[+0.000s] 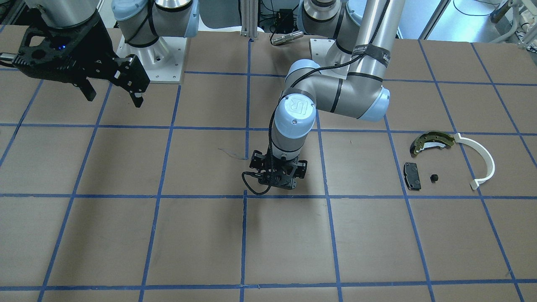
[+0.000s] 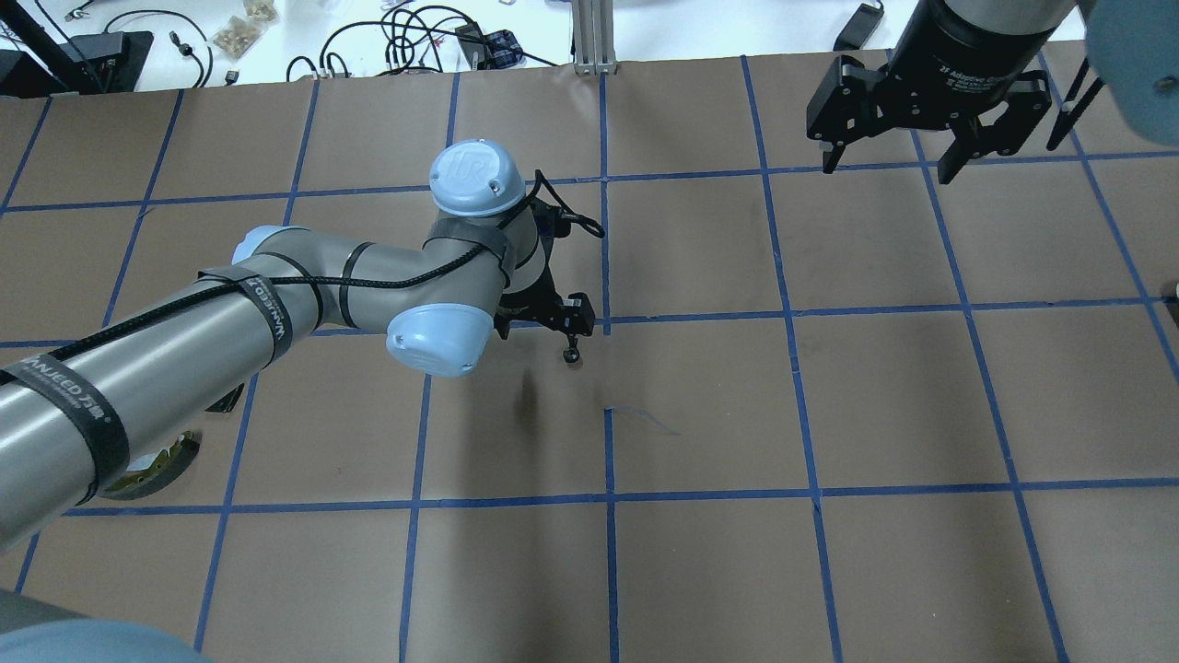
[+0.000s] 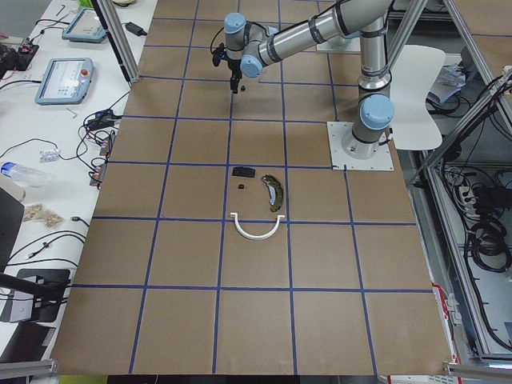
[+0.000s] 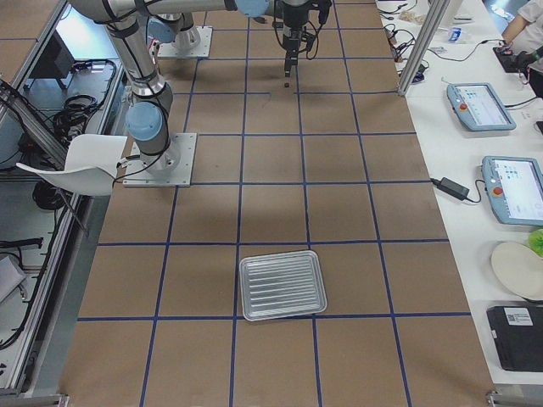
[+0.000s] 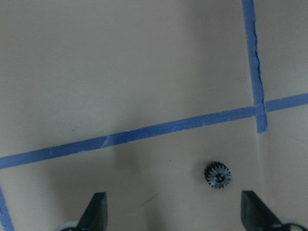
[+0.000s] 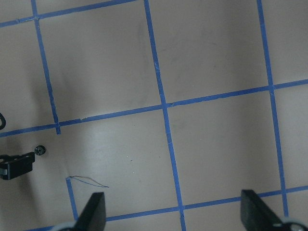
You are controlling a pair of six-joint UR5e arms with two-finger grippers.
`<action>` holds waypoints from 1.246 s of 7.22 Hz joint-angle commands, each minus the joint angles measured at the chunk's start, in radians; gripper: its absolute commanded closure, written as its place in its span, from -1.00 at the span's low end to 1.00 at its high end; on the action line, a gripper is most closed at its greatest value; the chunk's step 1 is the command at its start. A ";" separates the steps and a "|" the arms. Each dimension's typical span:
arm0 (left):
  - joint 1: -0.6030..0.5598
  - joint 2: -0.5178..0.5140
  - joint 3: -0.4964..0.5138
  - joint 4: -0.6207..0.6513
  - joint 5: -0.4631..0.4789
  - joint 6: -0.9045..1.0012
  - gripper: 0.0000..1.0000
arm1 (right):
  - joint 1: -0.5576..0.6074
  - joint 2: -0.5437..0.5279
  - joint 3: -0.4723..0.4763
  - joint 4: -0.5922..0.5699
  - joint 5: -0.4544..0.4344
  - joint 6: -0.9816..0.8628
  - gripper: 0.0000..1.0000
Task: Place bearing gear from tray to pile
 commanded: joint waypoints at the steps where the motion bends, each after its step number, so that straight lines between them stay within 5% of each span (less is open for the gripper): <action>1: -0.022 -0.026 0.000 0.007 -0.001 0.000 -0.74 | 0.000 0.000 0.000 0.003 -0.002 0.005 -1.00; 9: -0.043 -0.055 0.004 0.043 -0.022 0.016 -0.35 | 0.000 0.000 0.006 0.016 -0.005 0.010 -1.00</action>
